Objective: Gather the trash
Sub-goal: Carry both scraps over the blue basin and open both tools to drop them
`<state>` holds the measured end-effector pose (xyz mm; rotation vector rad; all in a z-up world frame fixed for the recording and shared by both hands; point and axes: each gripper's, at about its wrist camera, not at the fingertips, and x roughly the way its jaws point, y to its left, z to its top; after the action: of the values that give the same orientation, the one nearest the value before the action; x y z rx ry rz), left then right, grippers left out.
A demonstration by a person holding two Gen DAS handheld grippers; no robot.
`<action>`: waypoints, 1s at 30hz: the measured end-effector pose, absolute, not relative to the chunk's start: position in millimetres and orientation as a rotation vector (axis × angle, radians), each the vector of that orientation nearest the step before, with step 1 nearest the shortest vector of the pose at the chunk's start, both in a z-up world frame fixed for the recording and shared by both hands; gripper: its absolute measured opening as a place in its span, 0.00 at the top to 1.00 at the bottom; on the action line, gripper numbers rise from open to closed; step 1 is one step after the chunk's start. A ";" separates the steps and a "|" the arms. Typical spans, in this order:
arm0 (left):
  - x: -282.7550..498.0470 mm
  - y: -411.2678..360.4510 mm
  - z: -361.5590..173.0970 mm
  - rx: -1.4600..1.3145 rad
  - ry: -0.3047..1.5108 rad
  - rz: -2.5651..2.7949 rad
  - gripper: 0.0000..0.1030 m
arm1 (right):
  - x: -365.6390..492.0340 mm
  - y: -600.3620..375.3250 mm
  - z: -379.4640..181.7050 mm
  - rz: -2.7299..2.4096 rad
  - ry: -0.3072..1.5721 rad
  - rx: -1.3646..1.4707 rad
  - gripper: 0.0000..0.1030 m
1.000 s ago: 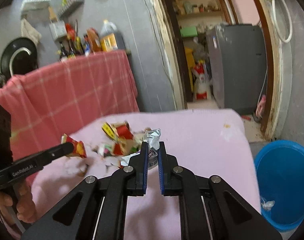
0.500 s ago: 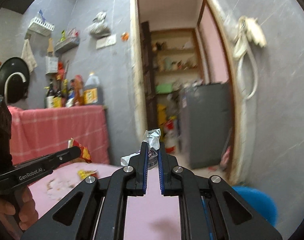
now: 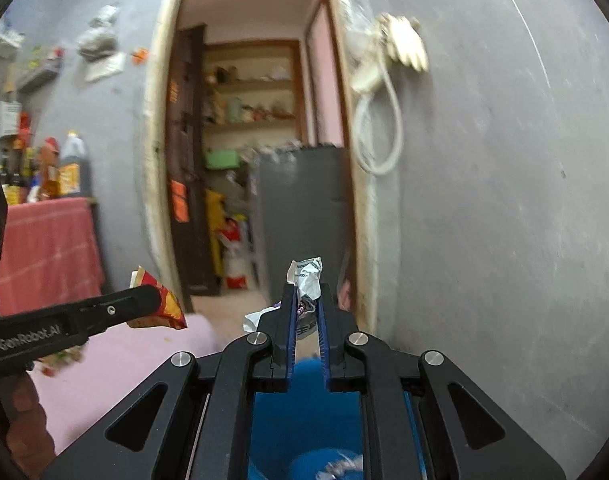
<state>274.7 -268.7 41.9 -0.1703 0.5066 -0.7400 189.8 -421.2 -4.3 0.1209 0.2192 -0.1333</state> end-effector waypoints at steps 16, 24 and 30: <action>313.0 -334.4 -28.5 -0.077 0.832 -0.713 0.99 | 225.8 -466.7 -61.4 -0.159 0.471 0.254 0.83; 311.5 -327.1 -29.9 -0.105 0.830 -0.672 0.70 | 221.9 -469.3 -61.2 -0.159 0.466 0.265 0.75; 307.1 -298.6 -4.6 -0.155 0.740 -0.615 0.51 | 208.5 -464.5 -42.0 -0.153 0.382 0.262 0.60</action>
<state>307.1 -298.6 -4.6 -0.1545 0.7400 -0.6153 208.5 -464.5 -42.0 0.2616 0.3816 -0.1533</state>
